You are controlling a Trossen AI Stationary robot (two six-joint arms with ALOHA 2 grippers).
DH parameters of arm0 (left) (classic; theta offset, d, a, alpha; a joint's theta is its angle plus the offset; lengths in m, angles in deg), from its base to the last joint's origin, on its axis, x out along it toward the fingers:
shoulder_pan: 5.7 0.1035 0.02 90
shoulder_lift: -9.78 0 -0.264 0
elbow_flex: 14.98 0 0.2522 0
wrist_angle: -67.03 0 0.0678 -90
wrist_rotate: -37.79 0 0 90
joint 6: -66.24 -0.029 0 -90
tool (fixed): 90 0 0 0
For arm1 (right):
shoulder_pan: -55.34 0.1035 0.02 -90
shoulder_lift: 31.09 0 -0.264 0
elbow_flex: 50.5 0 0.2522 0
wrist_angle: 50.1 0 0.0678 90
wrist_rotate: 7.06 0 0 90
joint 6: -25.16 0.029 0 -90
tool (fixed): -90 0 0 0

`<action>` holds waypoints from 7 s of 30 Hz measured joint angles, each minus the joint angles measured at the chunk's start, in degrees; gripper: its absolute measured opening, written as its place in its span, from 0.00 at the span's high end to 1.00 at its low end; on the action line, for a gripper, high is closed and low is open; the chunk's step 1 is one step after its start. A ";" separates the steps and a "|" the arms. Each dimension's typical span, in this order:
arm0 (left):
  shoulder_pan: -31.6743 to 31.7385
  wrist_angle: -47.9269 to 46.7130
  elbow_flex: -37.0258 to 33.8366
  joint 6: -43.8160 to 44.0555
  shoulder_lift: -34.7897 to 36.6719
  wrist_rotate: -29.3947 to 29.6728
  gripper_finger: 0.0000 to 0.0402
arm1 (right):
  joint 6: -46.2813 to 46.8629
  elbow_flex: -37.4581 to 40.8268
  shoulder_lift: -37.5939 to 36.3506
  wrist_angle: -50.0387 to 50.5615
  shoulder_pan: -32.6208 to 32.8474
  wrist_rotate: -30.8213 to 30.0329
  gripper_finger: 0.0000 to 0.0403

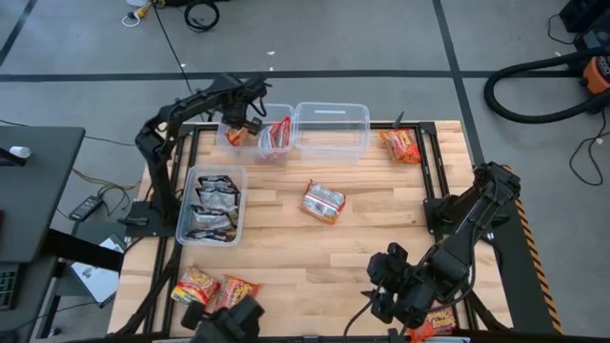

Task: Sort Maruchan noodles
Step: Put the right red noodle pack into the top left transparent bin, then put the bottom left red noodle pack into the top left transparent bin

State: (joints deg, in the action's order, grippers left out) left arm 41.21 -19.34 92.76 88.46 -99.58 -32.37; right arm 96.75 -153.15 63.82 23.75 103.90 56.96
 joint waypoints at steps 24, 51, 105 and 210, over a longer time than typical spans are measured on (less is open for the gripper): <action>-1.67 -8.58 0.00 -2.78 2.51 -3.41 0.87 | -10.46 0.00 -0.87 0.18 -2.36 7.86 0.30; -80.02 -12.49 0.09 51.60 30.23 -17.72 0.71 | -25.73 0.00 -1.31 1.32 -7.08 2.62 0.30; -113.62 -11.34 -10.20 23.88 -5.18 -27.13 0.53 | -34.40 0.00 -1.38 -0.22 -7.34 -0.10 0.30; -35.43 -10.74 9.28 -82.10 19.34 10.91 1.00 | -24.68 0.01 -1.33 -2.49 -11.28 -6.02 0.30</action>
State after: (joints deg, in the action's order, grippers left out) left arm 5.78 -30.09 102.04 6.36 -80.25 -21.46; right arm 72.08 -153.13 62.49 21.26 92.62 50.94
